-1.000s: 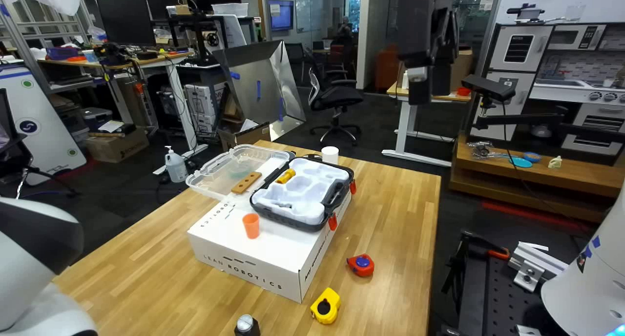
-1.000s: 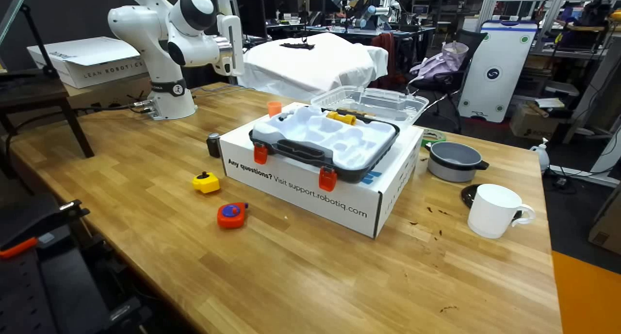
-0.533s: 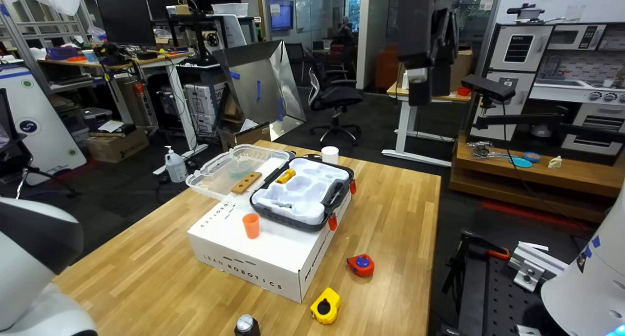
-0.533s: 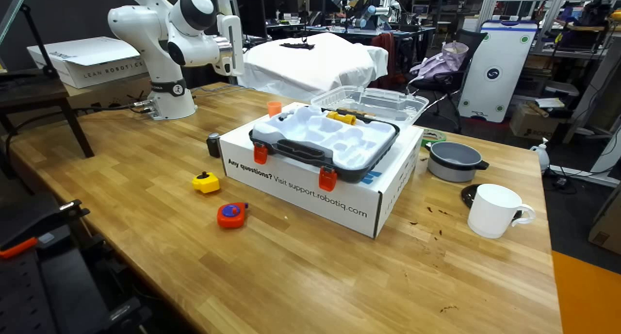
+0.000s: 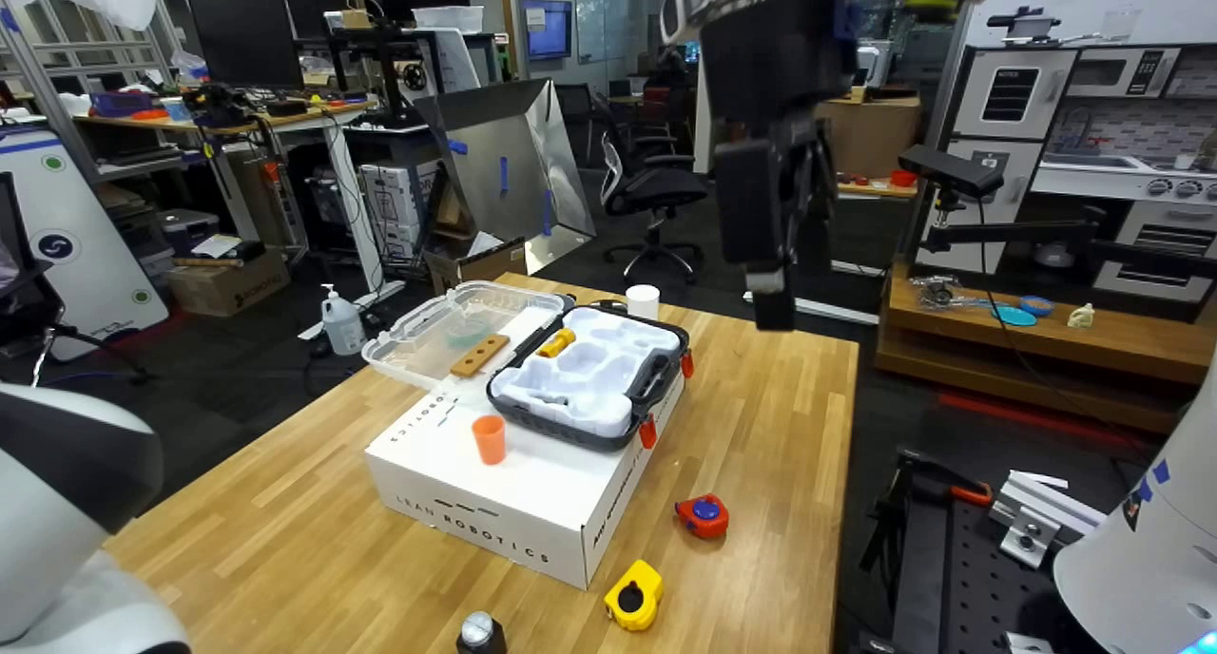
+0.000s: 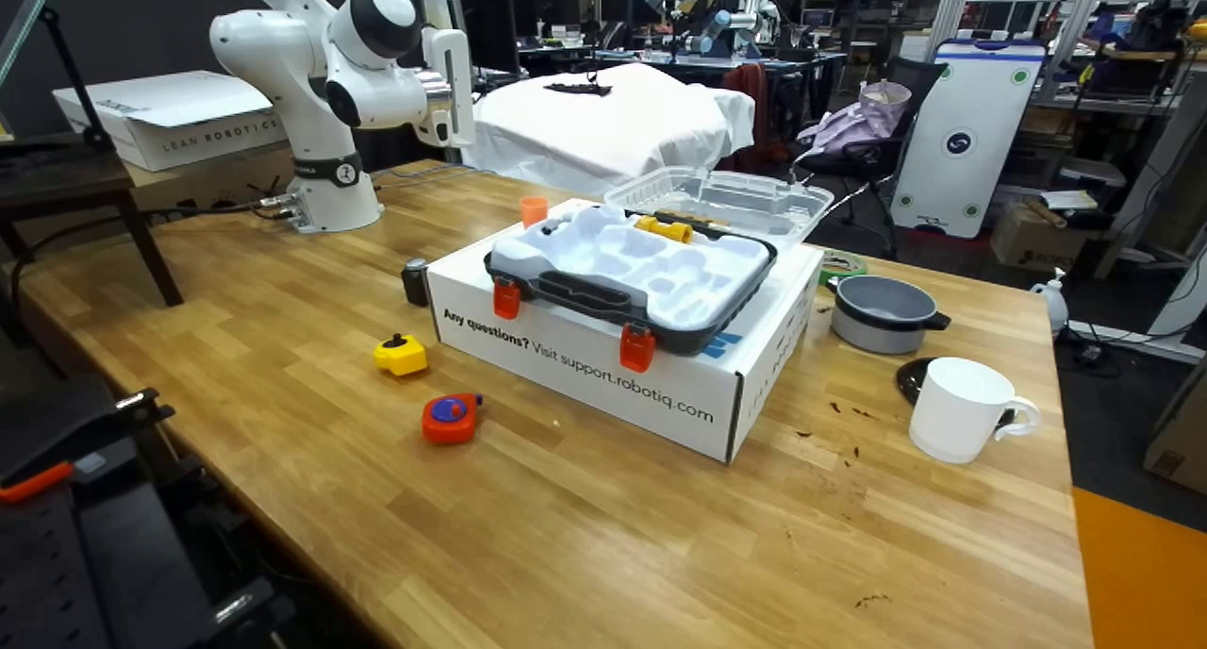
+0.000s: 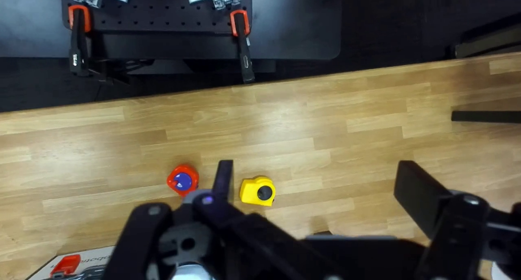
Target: Put the orange cup in the toolbox
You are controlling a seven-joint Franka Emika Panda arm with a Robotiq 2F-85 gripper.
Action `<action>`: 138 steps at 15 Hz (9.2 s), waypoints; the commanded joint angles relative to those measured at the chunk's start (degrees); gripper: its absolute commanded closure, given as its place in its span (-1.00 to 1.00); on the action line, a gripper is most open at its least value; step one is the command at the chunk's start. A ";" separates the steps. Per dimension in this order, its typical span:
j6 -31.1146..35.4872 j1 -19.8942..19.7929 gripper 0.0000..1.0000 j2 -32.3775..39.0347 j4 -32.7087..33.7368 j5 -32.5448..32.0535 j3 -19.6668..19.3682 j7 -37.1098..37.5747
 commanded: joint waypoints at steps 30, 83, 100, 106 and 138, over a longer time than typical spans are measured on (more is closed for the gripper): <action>1.01 0.49 -1.00 29.91 26.47 -8.97 -2.01 0.10; 8.01 1.70 -1.00 67.11 54.54 -10.97 -6.57 0.22; 3.64 1.95 -1.00 77.44 66.97 -12.46 -8.18 -0.43; 2.30 2.17 -1.00 79.64 69.24 -12.13 -8.16 -0.60; -4.54 2.35 0.67 87.25 81.56 -11.50 -7.91 -1.60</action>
